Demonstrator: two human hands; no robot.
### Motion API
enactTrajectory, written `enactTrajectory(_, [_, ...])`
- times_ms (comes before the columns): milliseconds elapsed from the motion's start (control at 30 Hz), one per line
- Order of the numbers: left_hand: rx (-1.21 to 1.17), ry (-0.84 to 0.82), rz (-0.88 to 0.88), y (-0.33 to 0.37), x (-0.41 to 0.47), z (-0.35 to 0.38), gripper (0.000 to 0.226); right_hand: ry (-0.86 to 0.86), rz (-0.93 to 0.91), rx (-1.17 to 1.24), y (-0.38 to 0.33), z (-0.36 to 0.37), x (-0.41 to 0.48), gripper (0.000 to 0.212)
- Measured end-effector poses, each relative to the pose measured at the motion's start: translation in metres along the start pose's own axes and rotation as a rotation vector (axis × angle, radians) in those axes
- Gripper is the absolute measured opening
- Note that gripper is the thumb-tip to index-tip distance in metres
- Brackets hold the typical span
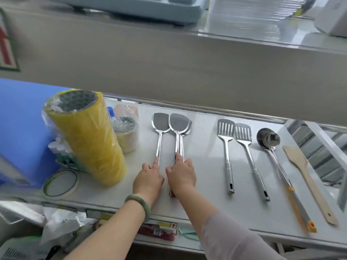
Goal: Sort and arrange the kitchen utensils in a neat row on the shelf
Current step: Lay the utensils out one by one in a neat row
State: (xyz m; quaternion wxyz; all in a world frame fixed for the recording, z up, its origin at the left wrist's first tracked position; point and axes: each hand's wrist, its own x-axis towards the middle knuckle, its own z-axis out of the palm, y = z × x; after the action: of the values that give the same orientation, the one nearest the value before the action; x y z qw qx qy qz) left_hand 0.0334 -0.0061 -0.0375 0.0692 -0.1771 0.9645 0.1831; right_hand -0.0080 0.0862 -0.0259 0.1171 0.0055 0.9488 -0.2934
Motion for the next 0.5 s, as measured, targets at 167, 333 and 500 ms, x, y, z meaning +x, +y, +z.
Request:
enactTrajectory(167, [-0.002, 0.058, -0.046, -0.004, 0.001, 0.001, 0.061, 0.018, 0.008, -0.010, 0.012, -0.010, 0.009, 0.054])
enactTrajectory(333, [0.007, 0.059, -0.046, -0.009, 0.002, -0.004, 0.060, -0.010, -0.052, 0.074, 0.015, -0.012, 0.016, 0.046])
enactTrajectory(500, [0.031, 0.225, 0.017, 0.001, -0.003, -0.004, 0.051, 0.009, -0.075, 0.188, 0.020, -0.015, 0.019, 0.039])
